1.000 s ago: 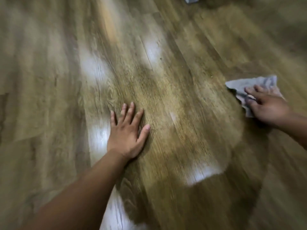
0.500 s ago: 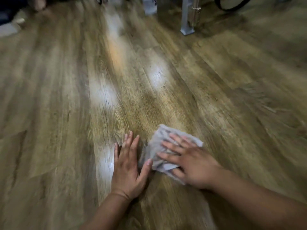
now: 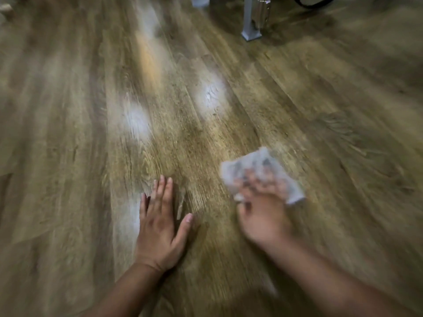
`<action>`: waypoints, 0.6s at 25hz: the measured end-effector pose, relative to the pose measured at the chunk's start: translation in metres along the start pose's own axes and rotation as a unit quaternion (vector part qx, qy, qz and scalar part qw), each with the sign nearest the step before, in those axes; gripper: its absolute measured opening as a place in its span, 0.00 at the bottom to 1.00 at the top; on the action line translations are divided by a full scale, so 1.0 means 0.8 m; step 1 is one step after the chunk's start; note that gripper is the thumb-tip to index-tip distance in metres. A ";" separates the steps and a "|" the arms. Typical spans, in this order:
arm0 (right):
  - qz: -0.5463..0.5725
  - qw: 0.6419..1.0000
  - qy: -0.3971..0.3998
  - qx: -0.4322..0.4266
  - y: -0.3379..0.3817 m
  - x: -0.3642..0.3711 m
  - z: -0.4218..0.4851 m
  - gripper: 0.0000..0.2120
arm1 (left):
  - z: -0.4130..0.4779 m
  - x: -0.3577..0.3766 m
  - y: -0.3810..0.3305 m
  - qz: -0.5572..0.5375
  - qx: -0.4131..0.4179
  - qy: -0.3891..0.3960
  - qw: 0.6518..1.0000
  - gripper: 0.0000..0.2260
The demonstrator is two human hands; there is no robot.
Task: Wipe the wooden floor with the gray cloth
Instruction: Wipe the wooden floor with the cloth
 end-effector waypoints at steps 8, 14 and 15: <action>-0.106 0.923 0.178 -0.323 -0.168 -0.048 -0.021 0.27 | 0.002 0.022 0.002 0.086 -0.009 0.062 0.994 0.40; -0.100 0.993 0.035 0.049 -0.406 -0.129 0.088 0.32 | 0.003 0.054 0.020 0.155 -0.056 0.316 0.934 0.64; -0.097 0.995 0.021 -0.020 -0.335 -0.105 0.110 0.33 | 0.004 0.055 0.021 0.168 -0.068 0.340 0.923 0.66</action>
Point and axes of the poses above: each hand's wrist, its own z-axis towards the middle knuckle, its own x-axis out of the palm, y = z × x, the point moved 10 cm from there along z, towards the middle knuckle
